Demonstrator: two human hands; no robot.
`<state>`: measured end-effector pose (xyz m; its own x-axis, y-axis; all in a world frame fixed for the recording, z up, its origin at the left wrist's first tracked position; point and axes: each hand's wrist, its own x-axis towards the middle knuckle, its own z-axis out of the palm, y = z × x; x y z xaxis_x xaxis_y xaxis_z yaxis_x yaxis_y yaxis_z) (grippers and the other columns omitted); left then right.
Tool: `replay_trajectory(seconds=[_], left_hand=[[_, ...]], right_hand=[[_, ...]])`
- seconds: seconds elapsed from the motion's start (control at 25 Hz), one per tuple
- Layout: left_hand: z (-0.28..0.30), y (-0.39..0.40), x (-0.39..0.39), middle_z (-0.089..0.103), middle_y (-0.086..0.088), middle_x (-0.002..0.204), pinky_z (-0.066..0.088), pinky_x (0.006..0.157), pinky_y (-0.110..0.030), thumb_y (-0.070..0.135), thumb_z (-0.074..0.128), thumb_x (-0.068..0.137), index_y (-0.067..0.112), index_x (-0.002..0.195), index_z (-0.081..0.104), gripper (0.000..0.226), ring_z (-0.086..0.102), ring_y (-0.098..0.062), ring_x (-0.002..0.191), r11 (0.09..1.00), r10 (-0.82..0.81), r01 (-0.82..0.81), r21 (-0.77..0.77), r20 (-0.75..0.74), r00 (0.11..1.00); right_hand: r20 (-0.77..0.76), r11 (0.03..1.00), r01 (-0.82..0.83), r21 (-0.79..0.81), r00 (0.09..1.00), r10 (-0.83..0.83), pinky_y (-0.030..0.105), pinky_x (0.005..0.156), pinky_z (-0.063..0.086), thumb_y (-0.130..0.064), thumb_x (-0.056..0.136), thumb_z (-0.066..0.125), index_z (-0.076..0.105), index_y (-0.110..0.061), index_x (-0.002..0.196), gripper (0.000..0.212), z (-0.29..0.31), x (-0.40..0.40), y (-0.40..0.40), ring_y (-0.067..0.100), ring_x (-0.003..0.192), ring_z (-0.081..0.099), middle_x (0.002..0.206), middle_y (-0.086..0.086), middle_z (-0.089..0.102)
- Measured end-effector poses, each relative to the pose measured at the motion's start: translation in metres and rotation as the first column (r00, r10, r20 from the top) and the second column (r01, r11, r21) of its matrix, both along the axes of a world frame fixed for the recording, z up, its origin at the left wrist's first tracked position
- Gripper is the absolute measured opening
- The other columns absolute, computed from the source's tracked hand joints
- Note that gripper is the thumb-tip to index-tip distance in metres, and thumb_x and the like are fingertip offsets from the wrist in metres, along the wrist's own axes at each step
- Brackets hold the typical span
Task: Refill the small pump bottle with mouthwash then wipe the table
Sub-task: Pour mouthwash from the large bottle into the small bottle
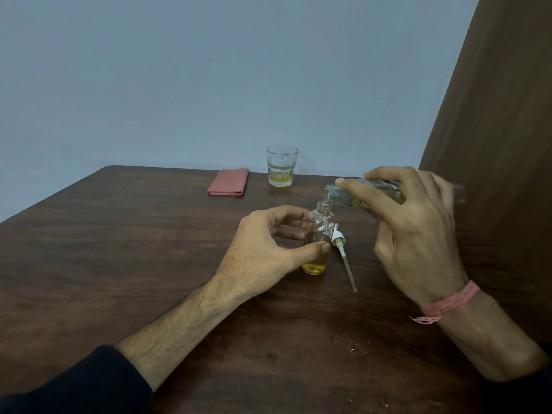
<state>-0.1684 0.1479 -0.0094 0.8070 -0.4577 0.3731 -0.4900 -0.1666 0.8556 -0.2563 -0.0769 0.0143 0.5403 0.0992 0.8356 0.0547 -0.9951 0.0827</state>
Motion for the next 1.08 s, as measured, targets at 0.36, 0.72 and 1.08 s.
replay_trajectory(seconds=[0.36, 0.72, 1.08], left_hand=[[-0.0012, -0.0007, 0.0001, 0.086, 0.021, 0.111, 0.060, 0.091, -0.008, 0.040, 0.101, 0.080, 0.035, 0.118, 0.083, 0.043, 0.080, 0.006, 0.105, 1.000, 0.002, -0.002, -0.005, 0.002, 1.000], [-0.0008, -0.0007, -0.0002, 0.087, 0.020, 0.110, 0.058, 0.090, -0.006, 0.039, 0.101, 0.081, 0.033, 0.119, 0.084, 0.043, 0.080, 0.006, 0.104, 1.000, 0.000, 0.000, -0.005, -0.001, 1.000], [-0.0009, -0.0005, 0.0009, 0.087, 0.019, 0.112, 0.060, 0.092, -0.009, 0.041, 0.101, 0.081, 0.033, 0.121, 0.083, 0.044, 0.081, 0.004, 0.106, 1.000, -0.002, 0.002, 0.003, 0.010, 1.000]], right_hand=[[0.005, 1.000, 0.001, 0.000, 1.000, -0.001, 0.057, 0.111, 0.038, 0.017, 0.075, 0.074, 0.066, -0.036, 0.149, 0.091, -0.0004, 0.0002, -0.0005, 0.035, 0.121, 0.061, 0.138, 0.007, 0.064], [0.001, 1.000, 0.002, 0.008, 1.000, -0.002, 0.056, 0.112, 0.037, 0.017, 0.075, 0.074, 0.066, -0.036, 0.149, 0.091, -0.0001, 0.0003, -0.0005, 0.035, 0.122, 0.061, 0.138, 0.007, 0.064], [-0.001, 1.000, 0.001, 0.003, 1.000, -0.001, 0.057, 0.111, 0.038, 0.017, 0.075, 0.073, 0.067, -0.035, 0.149, 0.090, 0.0002, 0.0005, -0.0003, 0.036, 0.121, 0.062, 0.139, 0.008, 0.065]])
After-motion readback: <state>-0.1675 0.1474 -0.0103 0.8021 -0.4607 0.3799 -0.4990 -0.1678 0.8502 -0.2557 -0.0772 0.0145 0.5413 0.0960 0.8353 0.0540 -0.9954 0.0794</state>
